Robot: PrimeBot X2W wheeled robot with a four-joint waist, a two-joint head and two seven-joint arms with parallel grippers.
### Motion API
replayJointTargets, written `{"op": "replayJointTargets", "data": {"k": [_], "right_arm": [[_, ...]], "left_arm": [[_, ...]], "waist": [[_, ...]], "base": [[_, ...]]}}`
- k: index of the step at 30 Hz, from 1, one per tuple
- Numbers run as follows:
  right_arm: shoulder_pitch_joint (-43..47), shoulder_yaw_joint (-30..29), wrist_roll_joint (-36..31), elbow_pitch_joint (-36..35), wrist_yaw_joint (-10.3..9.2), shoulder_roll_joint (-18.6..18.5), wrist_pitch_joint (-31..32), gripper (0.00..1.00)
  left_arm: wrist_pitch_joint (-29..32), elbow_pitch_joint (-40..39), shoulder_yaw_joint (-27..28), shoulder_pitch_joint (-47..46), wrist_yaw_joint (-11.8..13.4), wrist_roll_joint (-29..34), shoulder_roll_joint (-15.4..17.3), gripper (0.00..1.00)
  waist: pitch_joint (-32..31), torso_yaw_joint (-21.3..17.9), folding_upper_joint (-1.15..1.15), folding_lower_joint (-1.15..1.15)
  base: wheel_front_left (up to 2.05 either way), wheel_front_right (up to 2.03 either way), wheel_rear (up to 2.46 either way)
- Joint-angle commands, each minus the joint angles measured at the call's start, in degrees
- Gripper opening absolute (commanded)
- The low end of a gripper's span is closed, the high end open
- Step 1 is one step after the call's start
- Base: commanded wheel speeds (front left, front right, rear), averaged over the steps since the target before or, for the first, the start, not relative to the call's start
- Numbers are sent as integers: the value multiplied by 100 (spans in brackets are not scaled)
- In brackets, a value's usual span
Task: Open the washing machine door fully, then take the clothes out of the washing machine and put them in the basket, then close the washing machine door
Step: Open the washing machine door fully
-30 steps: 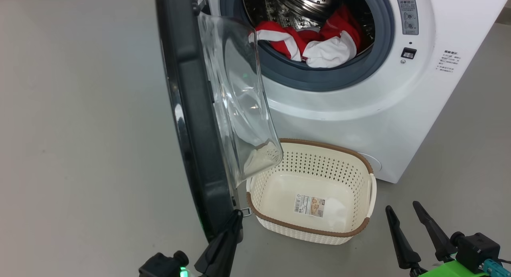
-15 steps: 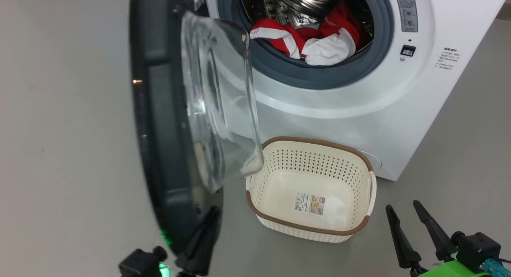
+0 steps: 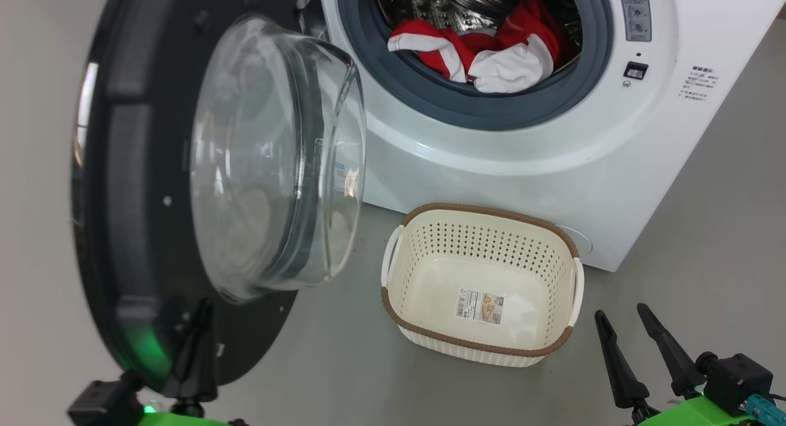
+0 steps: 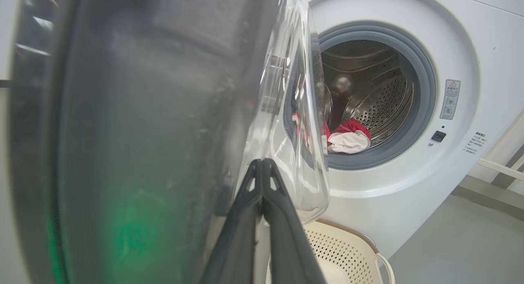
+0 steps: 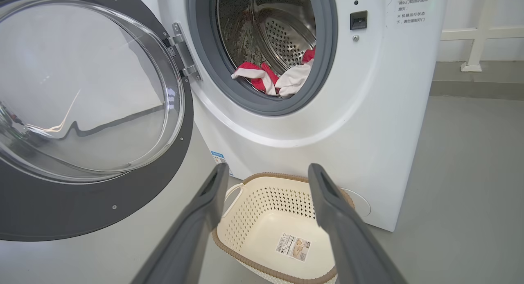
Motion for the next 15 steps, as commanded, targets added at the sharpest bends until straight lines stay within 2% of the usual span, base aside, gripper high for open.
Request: {"op": "replayJointTargets", "data": {"k": [1,7,15], "right_arm": [[-188,121,-18,-151,43,-64,-53,100],[-249,112,-31,-157,43,-69,-53,100],[-341,83,-43,-162,43,-75,-53,100]], "left_arm": [[-37,-121,381,-186,71,21,90,0],[-37,-49,1061,-343,86,-7,90,0],[-37,144,1823,-723,36,271,90,0]], "waist": [[31,-12,0,0],[139,-61,0,0],[308,-153,0,0]], "base": [[0,0,0],[0,0,0],[0,0,0]]}}
